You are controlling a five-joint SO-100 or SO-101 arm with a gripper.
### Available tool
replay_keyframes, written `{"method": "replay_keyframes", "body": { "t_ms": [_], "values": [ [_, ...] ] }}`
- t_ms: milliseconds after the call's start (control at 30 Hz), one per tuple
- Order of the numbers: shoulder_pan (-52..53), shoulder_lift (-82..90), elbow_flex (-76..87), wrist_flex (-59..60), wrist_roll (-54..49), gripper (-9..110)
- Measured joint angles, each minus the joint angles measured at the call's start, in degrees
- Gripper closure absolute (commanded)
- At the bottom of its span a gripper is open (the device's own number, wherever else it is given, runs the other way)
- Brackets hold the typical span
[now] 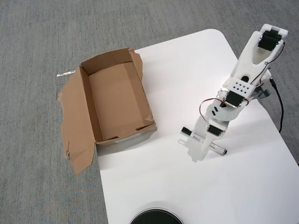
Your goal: Grasp a pen and put it in the box.
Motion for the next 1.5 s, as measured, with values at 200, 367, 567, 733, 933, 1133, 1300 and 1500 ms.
{"method": "replay_keyframes", "body": {
  "t_ms": [200,367,567,733,933,1133,1300,1500],
  "values": [
    [0.0,0.0,0.0,0.0,-0.9,76],
    [0.0,-0.1,0.0,0.0,-0.9,76],
    [0.0,-0.1,0.0,0.2,-0.9,76],
    [0.1,-0.3,-0.7,1.1,-1.0,76],
    [0.2,-0.3,-2.7,9.1,-1.0,76],
    [0.2,-0.4,-5.4,13.0,-1.0,76],
    [0.3,-3.8,-8.6,16.8,-1.0,76],
    [0.7,-10.7,-12.9,17.0,-1.0,76]
  ]
}}
